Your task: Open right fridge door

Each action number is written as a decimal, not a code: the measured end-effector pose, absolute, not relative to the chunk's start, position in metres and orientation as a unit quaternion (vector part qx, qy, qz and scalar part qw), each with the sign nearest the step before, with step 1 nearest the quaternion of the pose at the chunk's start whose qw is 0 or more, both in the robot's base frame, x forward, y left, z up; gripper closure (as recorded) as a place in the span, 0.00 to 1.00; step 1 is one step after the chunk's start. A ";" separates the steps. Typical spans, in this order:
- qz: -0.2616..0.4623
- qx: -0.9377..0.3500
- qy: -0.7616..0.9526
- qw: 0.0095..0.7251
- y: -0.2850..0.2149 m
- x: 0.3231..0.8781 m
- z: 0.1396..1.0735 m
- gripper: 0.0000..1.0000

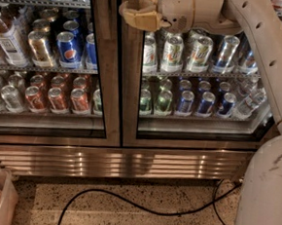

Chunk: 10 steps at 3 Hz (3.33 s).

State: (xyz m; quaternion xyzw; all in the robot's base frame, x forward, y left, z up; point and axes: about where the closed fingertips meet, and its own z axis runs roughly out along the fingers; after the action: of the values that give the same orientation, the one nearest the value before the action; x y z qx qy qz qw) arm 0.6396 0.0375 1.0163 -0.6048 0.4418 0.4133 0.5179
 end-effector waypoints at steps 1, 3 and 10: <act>0.413 -0.605 0.442 0.518 0.042 0.641 1.017 1.00; 0.406 -0.598 0.422 0.548 0.041 0.624 1.049 1.00; 0.407 -0.593 0.426 0.549 0.049 0.623 1.052 1.00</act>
Offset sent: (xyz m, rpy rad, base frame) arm -0.1770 0.0025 0.0555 0.0592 0.0138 0.0561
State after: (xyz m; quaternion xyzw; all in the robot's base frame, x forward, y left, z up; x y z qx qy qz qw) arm 0.6225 0.0494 1.0521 -0.5933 0.4260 0.4069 0.5485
